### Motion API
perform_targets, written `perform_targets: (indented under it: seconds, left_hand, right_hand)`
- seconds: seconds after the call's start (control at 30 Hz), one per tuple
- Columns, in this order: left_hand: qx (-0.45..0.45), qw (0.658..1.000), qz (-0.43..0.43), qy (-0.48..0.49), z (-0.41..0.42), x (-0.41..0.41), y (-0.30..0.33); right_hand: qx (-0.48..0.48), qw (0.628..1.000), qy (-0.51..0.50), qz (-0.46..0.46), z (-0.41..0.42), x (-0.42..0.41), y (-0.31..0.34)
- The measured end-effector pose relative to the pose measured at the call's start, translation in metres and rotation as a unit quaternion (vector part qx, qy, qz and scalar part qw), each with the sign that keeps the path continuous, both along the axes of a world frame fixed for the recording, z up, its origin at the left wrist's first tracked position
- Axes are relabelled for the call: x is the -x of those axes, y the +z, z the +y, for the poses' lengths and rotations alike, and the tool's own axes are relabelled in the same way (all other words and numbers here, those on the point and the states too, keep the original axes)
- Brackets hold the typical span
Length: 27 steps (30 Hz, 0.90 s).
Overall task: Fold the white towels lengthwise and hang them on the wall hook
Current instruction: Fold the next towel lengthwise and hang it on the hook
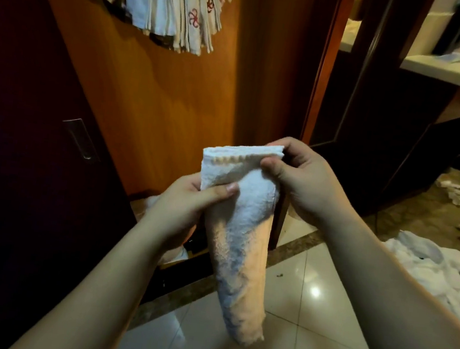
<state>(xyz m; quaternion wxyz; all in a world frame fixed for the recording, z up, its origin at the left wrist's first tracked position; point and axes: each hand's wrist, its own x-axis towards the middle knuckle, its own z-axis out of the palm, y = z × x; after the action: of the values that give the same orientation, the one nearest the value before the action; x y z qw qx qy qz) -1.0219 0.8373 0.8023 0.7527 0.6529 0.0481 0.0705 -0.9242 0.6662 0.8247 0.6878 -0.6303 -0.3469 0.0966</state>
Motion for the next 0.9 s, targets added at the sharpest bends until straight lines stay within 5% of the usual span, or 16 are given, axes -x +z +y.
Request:
perform_targets:
  seconds: [0.13,0.23,0.4,0.67,0.9]
  left_hand:
    - [0.038,0.999,0.004,-0.014,0.0,-0.01,0.013]
    - [0.063,0.998,0.013,0.014,0.002,-0.024,0.027]
    - [0.071,0.992,0.041,0.098,0.016,-0.046,0.048]
    - [0.109,0.976,0.08,0.171,0.029,-0.068,0.069]
    - [0.117,0.964,0.091,0.219,0.04,-0.093,0.087]
  right_hand:
    - [-0.049,0.955,0.068,0.285,0.012,-0.017,-0.033]
    - [0.003,0.924,0.079,0.373,0.017,-0.028,-0.077]
    - [0.059,0.914,0.108,0.387,0.01,-0.023,-0.113]
    - [0.151,0.978,0.042,0.141,0.014,-0.007,-0.112]
    - [0.172,0.913,0.229,0.289,0.01,-0.025,-0.113]
